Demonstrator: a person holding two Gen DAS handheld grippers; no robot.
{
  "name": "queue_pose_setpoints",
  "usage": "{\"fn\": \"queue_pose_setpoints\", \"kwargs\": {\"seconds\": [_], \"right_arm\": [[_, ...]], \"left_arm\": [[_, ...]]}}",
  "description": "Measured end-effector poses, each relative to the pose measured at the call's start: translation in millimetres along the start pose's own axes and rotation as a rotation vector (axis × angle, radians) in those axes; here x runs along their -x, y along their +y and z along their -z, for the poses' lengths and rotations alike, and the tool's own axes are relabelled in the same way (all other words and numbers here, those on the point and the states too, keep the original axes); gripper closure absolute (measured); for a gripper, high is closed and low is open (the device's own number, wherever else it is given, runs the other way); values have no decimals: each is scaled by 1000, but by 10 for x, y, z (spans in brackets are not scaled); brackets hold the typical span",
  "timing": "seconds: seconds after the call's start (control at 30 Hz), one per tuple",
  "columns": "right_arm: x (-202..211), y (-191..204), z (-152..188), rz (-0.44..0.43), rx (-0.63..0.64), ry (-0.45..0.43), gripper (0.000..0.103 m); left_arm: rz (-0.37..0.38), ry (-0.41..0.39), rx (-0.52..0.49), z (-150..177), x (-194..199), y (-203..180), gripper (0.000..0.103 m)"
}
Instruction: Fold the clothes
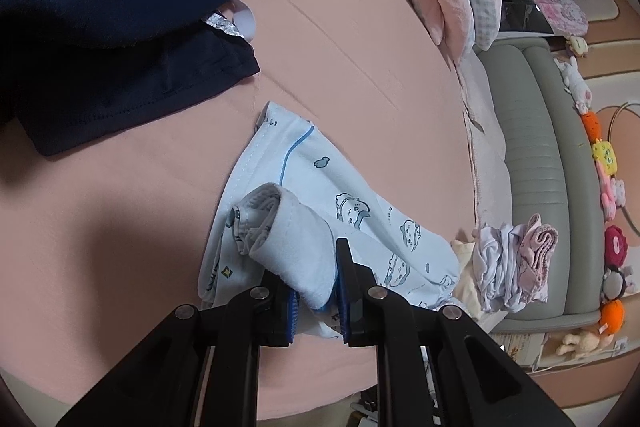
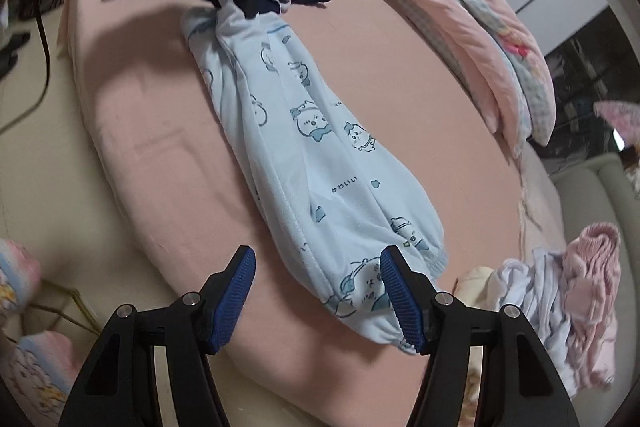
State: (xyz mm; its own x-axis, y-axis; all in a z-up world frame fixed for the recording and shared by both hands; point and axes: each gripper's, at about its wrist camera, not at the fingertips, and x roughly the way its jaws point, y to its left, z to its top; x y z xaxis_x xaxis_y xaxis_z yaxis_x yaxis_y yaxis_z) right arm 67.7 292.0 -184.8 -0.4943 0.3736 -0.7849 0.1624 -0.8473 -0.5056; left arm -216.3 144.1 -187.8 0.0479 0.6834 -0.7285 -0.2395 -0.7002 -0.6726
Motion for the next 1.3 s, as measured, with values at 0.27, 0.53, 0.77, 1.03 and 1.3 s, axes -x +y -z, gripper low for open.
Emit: {"fn": "queue_pose_setpoints", "kwargs": {"seconds": [0.27, 0.53, 0.77, 1.03, 1.3], "right_arm": [[-147, -29, -41, -3, 36, 28, 39], [-248, -206, -18, -94, -66, 54, 75], [-246, -404, -33, -176, -177, 42, 85], [-271, -477, -49, -180, -186, 49, 85], [-300, -581, -60, -209, -222, 51, 85]], "left_arm": [[-60, 19, -75, 19, 18, -75, 89], [-226, 52, -276, 88, 100, -302, 54], [-335, -93, -651, 298, 369, -702, 44], [-464, -31, -1129, 586, 169, -1039, 44], [-468, 123, -1329, 772, -145, -1180, 44]]}}
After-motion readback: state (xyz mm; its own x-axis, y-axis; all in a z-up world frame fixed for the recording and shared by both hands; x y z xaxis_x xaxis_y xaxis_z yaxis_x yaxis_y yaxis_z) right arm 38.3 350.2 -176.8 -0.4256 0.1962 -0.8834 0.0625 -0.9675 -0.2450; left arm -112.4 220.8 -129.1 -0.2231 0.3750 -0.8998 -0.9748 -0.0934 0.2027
